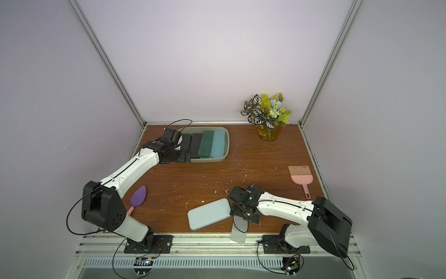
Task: Put the pencil case into the storage box
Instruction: Pick up the pencil case from the center of the board, then place the pencil case at the storage box.
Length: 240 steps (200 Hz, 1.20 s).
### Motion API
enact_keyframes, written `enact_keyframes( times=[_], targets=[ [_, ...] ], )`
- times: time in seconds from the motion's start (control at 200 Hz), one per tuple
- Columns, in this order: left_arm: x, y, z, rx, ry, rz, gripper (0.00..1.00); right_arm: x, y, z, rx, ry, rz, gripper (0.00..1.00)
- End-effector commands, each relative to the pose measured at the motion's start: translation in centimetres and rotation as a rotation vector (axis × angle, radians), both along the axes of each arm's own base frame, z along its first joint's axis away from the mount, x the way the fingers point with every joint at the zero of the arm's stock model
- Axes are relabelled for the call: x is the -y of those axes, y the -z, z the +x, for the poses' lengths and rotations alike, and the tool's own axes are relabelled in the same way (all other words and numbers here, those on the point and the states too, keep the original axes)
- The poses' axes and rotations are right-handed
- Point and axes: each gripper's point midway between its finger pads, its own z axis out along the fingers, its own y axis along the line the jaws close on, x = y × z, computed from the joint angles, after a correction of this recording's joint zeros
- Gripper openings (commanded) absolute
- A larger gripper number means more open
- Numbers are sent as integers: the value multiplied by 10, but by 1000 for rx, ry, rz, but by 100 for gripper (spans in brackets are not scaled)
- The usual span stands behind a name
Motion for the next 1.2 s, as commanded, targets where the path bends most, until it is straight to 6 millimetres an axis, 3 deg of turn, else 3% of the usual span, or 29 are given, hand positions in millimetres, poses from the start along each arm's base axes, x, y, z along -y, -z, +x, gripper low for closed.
enact_keyframes(
  times=[0.0,0.11,0.26,0.43,0.646,0.816,0.986,1.196],
  targets=[
    [-8,-7,-1,16,-15,7,100,16,12,13,54,-32,-108,84],
    [-10,-8,0,19,-18,8,100,15,5,22,87,-50,-130,76],
    [-13,-13,0,32,-23,8,99,10,-19,43,187,-76,-151,65],
    [-22,-24,-2,60,-40,4,100,-3,-56,72,302,-133,-160,59],
    [-48,-37,-10,99,-93,-3,100,-32,-119,129,444,-223,-138,59],
    [-71,-42,-19,118,-145,-11,100,-72,-168,186,522,-287,-73,59],
    [-86,-39,-28,117,-182,-15,100,-126,-210,246,598,-326,0,58],
    [-94,-39,-35,120,-208,-20,100,-197,-242,316,683,-361,75,57]
  ],
)
